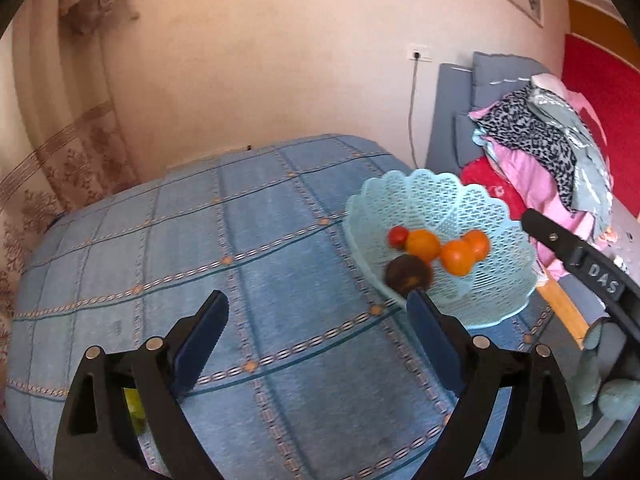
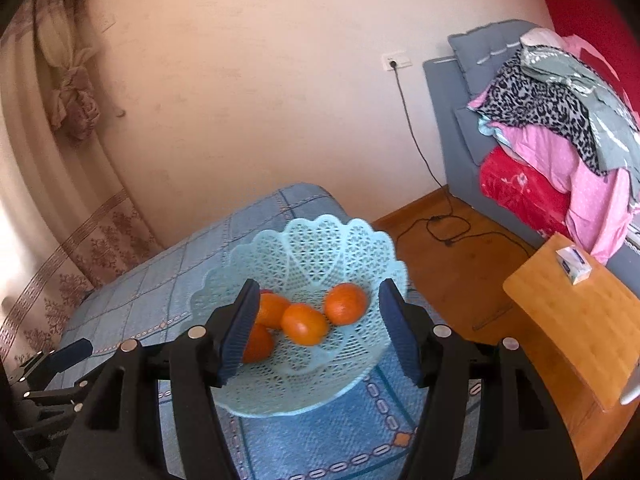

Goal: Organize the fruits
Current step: 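Move both tools back from the basket toward the green tomatoes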

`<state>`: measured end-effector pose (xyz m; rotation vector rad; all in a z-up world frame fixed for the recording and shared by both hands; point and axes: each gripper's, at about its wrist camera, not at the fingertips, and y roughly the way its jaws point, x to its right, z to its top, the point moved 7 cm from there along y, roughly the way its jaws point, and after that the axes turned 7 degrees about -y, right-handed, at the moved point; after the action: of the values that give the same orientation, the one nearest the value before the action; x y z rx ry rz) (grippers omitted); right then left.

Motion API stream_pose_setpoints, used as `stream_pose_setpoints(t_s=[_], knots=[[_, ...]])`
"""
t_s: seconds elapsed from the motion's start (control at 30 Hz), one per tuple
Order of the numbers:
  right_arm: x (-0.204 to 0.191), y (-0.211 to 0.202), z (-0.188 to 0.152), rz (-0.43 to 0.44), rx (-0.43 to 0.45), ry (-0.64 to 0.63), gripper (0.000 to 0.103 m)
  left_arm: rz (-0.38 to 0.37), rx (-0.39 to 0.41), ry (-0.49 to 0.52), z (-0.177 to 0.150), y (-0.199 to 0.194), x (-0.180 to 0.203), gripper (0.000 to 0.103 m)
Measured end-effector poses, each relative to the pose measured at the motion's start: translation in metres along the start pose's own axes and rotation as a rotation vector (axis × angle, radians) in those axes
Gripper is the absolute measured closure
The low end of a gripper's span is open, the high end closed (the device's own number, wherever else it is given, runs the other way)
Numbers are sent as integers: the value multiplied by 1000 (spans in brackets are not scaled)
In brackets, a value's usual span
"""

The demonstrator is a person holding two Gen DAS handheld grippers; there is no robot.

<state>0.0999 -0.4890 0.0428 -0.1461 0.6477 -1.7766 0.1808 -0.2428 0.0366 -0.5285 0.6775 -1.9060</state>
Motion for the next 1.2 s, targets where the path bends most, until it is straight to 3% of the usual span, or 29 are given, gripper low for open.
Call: stream_pose_setpoints(t_s=[0.43, 0.8, 1.0, 1.2], knots=[[-38, -8, -10, 65, -16, -80, 35, 124, 27, -90, -14, -32, -86, 13], [-58, -3, -23, 99, -50, -130, 34, 254, -12, -200, -56, -43, -174, 13], [-77, -1, -34, 126, -66, -181, 34, 258, -45, -215, -81, -39, -189, 13], [-93, 5, -47, 152, -95, -232, 34, 199, -93, -211, -99, -29, -188, 33]])
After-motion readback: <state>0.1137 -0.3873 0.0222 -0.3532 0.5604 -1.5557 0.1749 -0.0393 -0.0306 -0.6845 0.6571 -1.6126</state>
